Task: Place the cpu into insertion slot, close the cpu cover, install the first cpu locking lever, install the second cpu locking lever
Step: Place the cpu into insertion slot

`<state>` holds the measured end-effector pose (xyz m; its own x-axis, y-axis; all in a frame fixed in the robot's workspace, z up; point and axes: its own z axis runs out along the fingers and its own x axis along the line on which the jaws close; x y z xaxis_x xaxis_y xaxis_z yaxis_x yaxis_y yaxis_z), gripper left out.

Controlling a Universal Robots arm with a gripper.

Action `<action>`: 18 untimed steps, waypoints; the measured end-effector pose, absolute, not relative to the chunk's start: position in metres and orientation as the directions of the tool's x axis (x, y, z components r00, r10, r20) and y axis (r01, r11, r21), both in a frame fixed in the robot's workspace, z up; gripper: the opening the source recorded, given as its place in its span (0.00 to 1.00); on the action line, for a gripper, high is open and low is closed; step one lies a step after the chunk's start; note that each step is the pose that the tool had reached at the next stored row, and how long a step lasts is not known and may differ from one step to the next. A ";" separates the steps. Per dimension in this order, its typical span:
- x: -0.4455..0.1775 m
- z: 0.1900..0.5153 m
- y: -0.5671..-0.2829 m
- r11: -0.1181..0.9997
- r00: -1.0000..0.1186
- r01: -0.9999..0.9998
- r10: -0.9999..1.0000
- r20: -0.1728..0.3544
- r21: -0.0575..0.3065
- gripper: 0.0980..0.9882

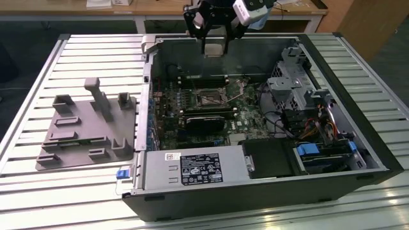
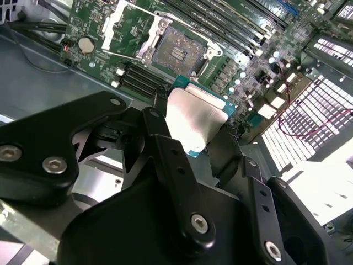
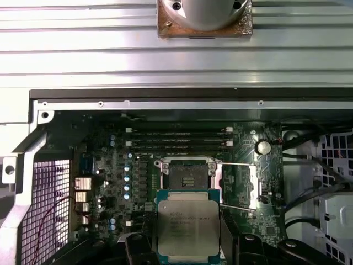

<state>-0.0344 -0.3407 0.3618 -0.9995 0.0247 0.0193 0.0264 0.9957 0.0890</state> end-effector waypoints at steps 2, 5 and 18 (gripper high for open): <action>-0.034 0.358 -0.341 0.996 -1.000 0.026 0.025 0.019 0.089 0.49; -0.034 0.353 -0.341 0.996 -1.000 0.026 0.025 0.019 0.089 0.49; -0.034 0.330 -0.340 0.996 -1.000 0.026 0.025 0.019 0.089 0.49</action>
